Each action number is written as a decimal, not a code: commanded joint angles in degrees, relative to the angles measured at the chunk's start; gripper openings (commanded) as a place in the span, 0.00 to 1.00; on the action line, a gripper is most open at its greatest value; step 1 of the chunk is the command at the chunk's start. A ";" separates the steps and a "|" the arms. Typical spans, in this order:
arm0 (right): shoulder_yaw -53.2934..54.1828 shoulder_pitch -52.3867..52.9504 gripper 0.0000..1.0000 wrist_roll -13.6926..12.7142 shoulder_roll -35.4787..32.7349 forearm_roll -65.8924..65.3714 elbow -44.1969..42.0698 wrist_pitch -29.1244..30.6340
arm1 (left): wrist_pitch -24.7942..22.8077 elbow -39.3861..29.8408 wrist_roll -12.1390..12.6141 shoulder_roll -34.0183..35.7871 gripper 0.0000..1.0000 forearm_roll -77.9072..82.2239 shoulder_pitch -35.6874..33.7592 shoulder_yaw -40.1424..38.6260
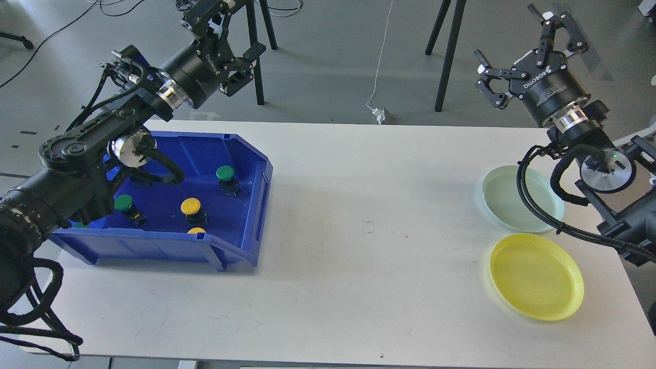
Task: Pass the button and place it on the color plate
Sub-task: 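Reach the left gripper into the blue bin and grasp a yellow-capped button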
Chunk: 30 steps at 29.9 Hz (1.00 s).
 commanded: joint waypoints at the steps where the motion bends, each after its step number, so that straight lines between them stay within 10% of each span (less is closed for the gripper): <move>1: 1.14 -1.12 1.00 0.09 0.22 0.00 0.02 0.01 | -0.01 -0.05 0.00 0.02 1.00 -0.09 0.49 -2.64; 9: 1.49 -3.06 1.00 0.09 0.14 0.00 0.28 0.01 | -0.01 -0.04 0.00 -0.25 1.00 -4.92 1.19 -10.47; 16: 2.11 -4.64 1.00 0.09 -0.04 0.00 0.46 0.01 | -0.01 -16.64 0.00 0.45 0.99 -4.67 6.82 -19.62; 30: 2.11 -5.08 1.00 0.09 -0.74 -0.09 0.02 0.01 | 0.04 -29.14 0.00 24.62 0.99 54.10 -18.13 32.74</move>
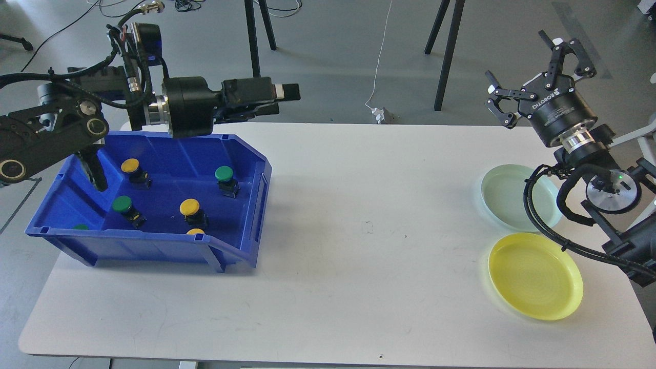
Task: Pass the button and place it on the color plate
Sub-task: 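Reach the left gripper into the blue bin and grasp a yellow-capped button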
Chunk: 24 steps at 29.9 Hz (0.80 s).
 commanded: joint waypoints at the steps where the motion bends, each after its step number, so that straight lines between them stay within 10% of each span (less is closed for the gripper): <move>1: -0.01 -0.48 1.00 -0.01 0.01 -0.09 -0.22 0.00 | 0.06 0.59 0.00 2.91 0.99 16.04 -5.86 11.10; 24: 0.08 -2.16 1.00 -0.01 -0.26 -0.09 -0.66 0.00 | 0.01 17.99 0.00 -5.96 0.98 26.63 -0.34 20.18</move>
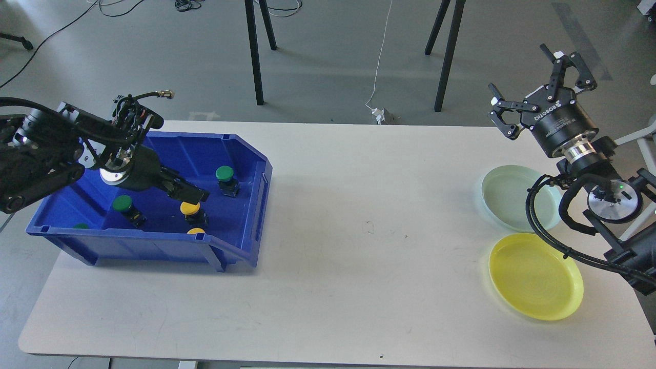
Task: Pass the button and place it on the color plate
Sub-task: 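Reach the left gripper into the blue bin and grasp a yellow-capped button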
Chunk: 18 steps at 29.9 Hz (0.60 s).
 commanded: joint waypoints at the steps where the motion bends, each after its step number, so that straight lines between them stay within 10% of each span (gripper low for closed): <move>1: 0.00 -0.18 1.00 0.00 -0.03 0.00 0.01 0.00 | 0.00 2.43 0.01 -2.22 0.98 -0.08 1.44 -0.08; 18: 0.00 -1.06 1.00 0.00 -0.12 0.09 0.09 0.00 | 0.00 9.72 0.01 -7.41 0.97 0.01 5.05 -0.08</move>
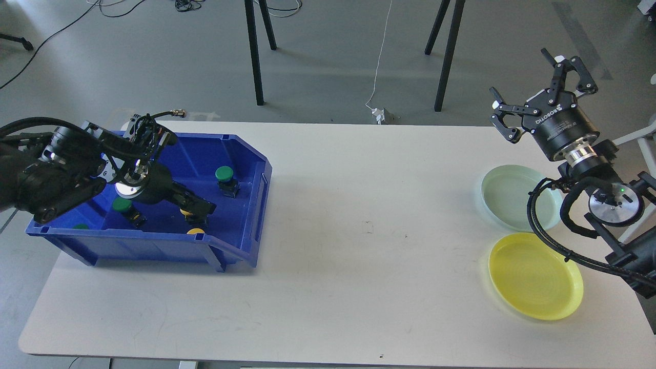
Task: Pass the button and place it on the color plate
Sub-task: 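Reach the left gripper into the blue bin and grasp a yellow-capped button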
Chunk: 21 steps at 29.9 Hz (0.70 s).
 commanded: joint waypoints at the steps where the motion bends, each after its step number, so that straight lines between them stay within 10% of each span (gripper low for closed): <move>1: -0.01 -0.58 1.00 0.00 0.02 0.05 0.08 0.00 | 0.00 2.87 -0.01 -1.91 0.97 0.16 1.14 0.09; 9: 0.70 -1.29 1.00 0.00 0.02 0.05 0.08 0.00 | 0.05 6.30 -0.01 -3.67 0.94 0.07 2.20 0.09; 21: 1.05 -1.81 1.00 0.00 0.02 -0.04 0.08 0.00 | 0.00 6.31 -0.01 -3.76 0.57 0.16 3.08 0.18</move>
